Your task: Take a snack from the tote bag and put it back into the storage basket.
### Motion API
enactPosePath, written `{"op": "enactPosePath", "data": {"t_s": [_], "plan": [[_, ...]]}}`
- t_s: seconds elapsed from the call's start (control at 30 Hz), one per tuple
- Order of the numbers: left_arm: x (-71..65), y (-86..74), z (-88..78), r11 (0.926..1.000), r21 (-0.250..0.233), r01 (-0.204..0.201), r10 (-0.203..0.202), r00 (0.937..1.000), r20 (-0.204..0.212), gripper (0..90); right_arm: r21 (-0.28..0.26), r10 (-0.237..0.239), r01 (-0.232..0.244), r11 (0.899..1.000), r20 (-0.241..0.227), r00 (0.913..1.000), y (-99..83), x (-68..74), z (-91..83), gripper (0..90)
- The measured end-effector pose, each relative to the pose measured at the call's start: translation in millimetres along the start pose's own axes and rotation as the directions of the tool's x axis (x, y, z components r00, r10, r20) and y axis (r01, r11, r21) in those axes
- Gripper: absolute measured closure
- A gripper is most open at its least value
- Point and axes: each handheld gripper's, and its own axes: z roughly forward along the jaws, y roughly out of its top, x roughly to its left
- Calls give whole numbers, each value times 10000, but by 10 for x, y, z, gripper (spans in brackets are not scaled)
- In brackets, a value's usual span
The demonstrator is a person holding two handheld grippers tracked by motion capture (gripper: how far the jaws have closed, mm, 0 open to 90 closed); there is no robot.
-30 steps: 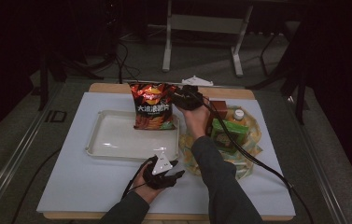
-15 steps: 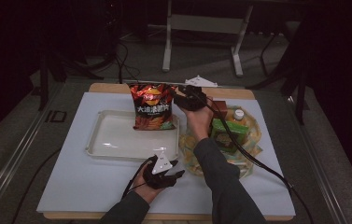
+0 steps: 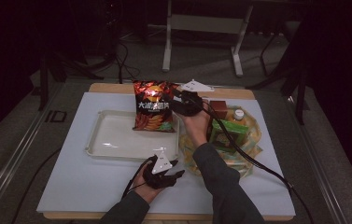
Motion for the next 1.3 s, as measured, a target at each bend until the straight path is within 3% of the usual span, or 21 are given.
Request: {"op": "enactPosePath", "data": {"t_s": [0.23, 0.53, 0.63, 0.9, 1.03, 1.13, 1.3], "plan": [[2, 0, 1, 10000, -6, 48, -48, 10000, 2, 532, 559, -557, 599, 9966, -738, 9957, -11, 88, -88, 605], [6, -1, 1, 10000, -15, 98, -98, 10000, 2, 531, 1366, -1319, 1589, 9778, -1881, 9732, -35, 202, -270, 600], [8, -1, 1, 9999, -15, 106, -106, 9999, -4, 531, 1643, -1512, 1848, 9689, -1973, 9686, -48, 202, -327, 599], [9, -1, 1, 9999, -15, 114, -114, 9999, 7, 530, 2112, -1649, 2039, 9559, -1886, 9681, -108, 170, -467, 574], [11, -1, 1, 9999, -10, 119, -119, 9999, 14, 530, 2240, -1798, 2259, 9480, -2085, 9613, -169, 187, -529, 557], [13, -1, 0, 9999, -11, 131, -131, 9999, 29, 530, 2367, -2111, 2615, 9357, -2183, 9528, -200, 204, -574, 542], [13, -1, 0, 9999, -11, 128, -128, 9999, 18, 530, 2412, -2073, 2607, 9348, -2256, 9519, -233, 191, -657, 540]]}}
